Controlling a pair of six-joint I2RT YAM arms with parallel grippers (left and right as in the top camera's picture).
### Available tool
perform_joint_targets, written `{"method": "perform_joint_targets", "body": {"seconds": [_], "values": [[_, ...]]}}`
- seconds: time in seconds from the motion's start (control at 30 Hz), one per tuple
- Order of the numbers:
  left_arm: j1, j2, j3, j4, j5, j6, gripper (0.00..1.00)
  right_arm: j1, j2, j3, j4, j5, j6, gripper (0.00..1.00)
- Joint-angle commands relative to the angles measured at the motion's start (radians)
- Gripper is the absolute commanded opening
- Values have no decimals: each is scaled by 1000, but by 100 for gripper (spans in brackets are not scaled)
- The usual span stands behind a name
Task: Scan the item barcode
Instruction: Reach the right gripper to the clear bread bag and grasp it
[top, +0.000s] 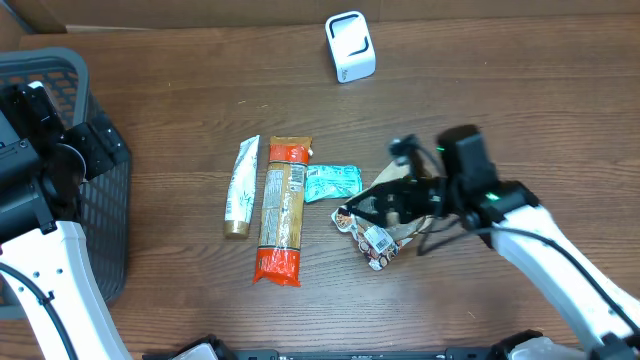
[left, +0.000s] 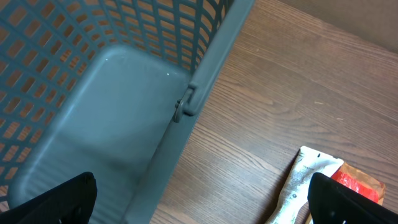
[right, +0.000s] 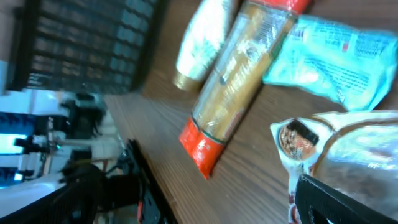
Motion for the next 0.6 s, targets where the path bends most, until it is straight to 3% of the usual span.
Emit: {"method": "perform_joint_targets", "body": {"seconds": [0.0, 0.13, 0.37, 0.57], "values": [[3, 5, -5, 0, 8, 26, 100, 80, 90, 96, -52, 174, 79, 100], [3, 5, -5, 0, 8, 26, 100, 148, 192, 165, -79, 192, 79, 100], [3, 5, -5, 0, 8, 26, 100, 208, 223, 171, 84, 71, 94, 100], [3, 5, -5, 0, 8, 26, 99, 296, 235, 171, 29, 258, 200, 91]]}}
